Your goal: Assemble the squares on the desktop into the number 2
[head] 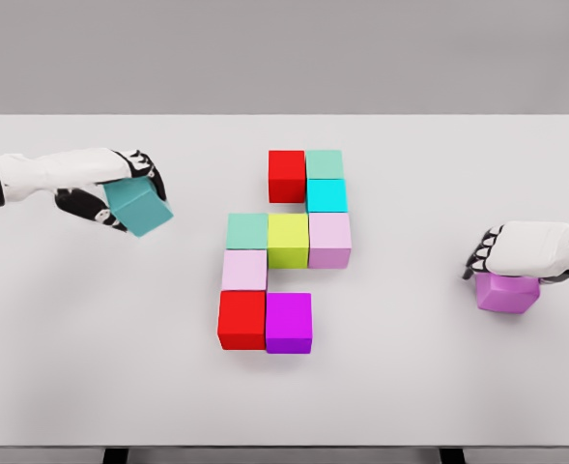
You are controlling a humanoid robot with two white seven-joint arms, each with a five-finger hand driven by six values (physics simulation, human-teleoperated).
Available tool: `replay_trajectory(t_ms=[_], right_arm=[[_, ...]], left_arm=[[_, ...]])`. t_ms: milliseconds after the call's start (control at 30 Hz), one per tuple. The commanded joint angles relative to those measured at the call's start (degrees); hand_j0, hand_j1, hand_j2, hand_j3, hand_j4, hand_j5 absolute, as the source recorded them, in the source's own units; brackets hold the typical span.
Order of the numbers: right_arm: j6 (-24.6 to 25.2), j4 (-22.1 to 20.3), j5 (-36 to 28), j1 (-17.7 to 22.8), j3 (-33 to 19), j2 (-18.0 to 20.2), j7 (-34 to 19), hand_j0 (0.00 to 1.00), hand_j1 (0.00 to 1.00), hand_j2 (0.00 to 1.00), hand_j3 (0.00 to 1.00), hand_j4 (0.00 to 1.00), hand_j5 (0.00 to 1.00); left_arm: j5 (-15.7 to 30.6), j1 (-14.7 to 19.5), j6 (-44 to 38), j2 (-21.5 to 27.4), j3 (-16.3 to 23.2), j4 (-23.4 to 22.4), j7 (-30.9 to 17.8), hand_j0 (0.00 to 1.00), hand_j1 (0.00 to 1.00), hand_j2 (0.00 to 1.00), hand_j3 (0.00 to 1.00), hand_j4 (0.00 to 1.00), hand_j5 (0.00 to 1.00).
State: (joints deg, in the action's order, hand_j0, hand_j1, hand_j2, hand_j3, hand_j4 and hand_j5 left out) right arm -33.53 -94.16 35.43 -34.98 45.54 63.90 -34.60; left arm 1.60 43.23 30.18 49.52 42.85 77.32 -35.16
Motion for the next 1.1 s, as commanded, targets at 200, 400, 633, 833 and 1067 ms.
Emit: replay_trajectory(t_ms=[200,400,633,833,1067], right_arm=[[-1.47,0.03,1.4,0.0,0.34,-0.09,-0.4,0.6,0.6,0.6,0.6,0.6,0.6],[-1.47,0.64,0.08,-0.09,-0.19,-0.26,-0.4,0.6,0.6,0.6,0.6,0.6,0.6],[-1.47,4.33,-6.33,-0.35,-3.61,-3.16,-0.4,0.61,0.61,0.61,0.61,0.61,0.61],[-1.47,6.53,-7.3,-0.26,-7.39,-7.56,-0.4,0.67,0.67,0.67,0.67,0.67,0.67],[-1.47,1.17,-7.57,-0.26,-4.23,-9.32,-0.4,0.67,0.67,0.67,0.67,0.67,0.67]], left_arm=[[1.12,9.15,-35.37,-19.81,-0.14,-13.15,0.16,0.38,0.38,0.38,0.38,0.38,0.38],[1.47,9.41,-37.21,-23.07,-0.14,-16.59,0.16,0.42,0.42,0.42,0.42,0.42,0.42],[3.94,9.94,-43.27,-26.75,-0.05,-16.33,3.86,0.42,0.42,0.42,0.42,0.42,0.42],[3.58,9.85,-53.47,-29.04,1.35,-16.15,22.59,0.42,0.42,0.42,0.42,0.42,0.42],[3.85,8.36,-60.32,-28.51,6.54,-7.54,24.52,0.43,0.43,0.43,0.43,0.43,0.43]])
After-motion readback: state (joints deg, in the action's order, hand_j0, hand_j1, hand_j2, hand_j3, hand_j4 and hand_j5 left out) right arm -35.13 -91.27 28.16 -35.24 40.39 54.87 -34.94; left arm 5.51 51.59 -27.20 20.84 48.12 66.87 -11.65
